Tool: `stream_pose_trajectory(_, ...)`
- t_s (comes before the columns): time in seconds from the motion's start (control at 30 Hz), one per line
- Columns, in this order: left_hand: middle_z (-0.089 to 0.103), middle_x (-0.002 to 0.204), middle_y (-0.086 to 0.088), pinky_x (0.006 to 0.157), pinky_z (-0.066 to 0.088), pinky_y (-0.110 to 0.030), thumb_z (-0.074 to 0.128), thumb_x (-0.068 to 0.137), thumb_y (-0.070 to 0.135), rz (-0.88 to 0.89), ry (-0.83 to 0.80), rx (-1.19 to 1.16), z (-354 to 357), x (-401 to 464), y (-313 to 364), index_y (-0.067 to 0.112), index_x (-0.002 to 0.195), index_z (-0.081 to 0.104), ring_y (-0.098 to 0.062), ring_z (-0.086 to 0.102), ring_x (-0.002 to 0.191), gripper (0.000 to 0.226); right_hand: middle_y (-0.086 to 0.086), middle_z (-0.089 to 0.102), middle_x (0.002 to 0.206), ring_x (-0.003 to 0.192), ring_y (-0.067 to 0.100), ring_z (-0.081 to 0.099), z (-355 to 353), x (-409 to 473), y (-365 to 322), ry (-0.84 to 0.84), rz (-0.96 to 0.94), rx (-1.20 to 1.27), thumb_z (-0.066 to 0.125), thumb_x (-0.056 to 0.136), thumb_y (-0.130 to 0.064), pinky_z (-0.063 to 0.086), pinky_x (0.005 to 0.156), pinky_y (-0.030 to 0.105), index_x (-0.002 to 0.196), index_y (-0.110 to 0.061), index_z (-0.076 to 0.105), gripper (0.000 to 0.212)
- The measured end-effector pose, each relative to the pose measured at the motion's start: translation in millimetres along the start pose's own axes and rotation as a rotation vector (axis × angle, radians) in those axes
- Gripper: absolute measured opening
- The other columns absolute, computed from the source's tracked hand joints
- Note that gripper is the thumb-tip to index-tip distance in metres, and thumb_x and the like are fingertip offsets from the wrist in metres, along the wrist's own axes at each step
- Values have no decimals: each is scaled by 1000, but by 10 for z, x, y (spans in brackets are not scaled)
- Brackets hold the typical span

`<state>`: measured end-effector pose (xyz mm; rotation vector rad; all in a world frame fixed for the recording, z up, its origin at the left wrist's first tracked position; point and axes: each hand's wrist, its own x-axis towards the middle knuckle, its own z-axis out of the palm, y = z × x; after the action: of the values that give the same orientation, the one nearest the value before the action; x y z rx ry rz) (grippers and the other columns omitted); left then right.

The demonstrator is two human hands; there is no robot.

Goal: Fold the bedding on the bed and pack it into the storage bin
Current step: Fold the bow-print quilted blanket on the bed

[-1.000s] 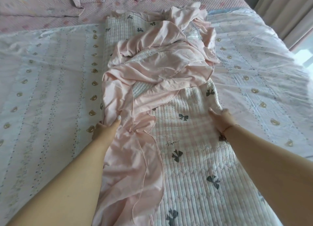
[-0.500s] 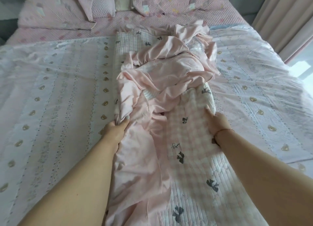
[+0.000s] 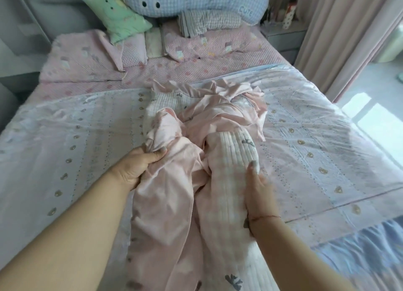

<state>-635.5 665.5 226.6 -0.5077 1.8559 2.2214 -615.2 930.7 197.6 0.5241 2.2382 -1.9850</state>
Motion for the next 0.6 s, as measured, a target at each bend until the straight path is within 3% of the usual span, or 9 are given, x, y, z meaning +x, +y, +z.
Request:
stream_pose_trajectory(0.07,73,93,-14,68,58,-25,97,39,33,-13,-43,33,-109,-136,177,4,92,77,-19,72,79,64,-6,67,95,89,11,62,68,-186,61,-75,52,72,33,87,-71,48,78,30,100,-27,65,55)
stream_pose_trajectory(0.13,74,88,-12,63,57,-22,99,28,29,-59,-38,68,-228,-256,298,3,89,77,-17,72,76,70,-11,63,118,113,12,57,158,-301,152,-218,136,169,32,74,-85,44,100,42,113,-38,62,68)
stream_pose_trajectory(0.17,74,87,-12,63,57,-22,99,31,27,-92,4,108,-285,-309,326,0,94,75,-17,72,75,72,-11,61,125,119,13,55,201,-338,179,-299,197,211,33,75,-84,41,105,44,117,-40,61,67)
stream_pose_trajectory(0.23,73,89,-13,68,57,-25,89,57,16,-154,142,212,-411,-397,295,-6,111,66,-20,70,76,63,-8,56,132,123,14,51,265,-372,203,-416,300,231,38,80,-77,37,109,45,125,-36,57,63)
stream_pose_trajectory(0.33,70,103,-16,78,49,-31,74,83,12,-222,334,417,-489,-470,110,-4,122,59,-25,65,86,44,0,63,117,108,20,58,335,-341,169,-418,395,114,45,84,-67,43,102,43,123,-16,60,66)
stream_pose_trajectory(0.43,64,104,-11,75,46,-30,72,86,24,-232,408,494,-336,-499,-20,0,130,53,-23,60,88,53,5,57,80,74,21,54,375,-324,145,-370,323,-111,46,86,-59,48,74,38,105,-1,61,63)
stream_pose_trajectory(0.5,63,96,-7,64,45,-24,72,86,26,-210,430,485,-219,-481,-46,0,127,55,-20,59,80,51,5,56,81,74,20,54,396,-374,136,-339,259,-198,43,91,-56,43,69,33,105,-3,56,56)
stream_pose_trajectory(0.6,64,88,-4,55,43,-20,74,85,24,-181,456,484,-168,-482,-64,3,118,60,-16,59,74,42,10,61,89,81,24,60,434,-424,164,-261,258,-82,48,90,-57,50,76,38,100,-5,54,53)
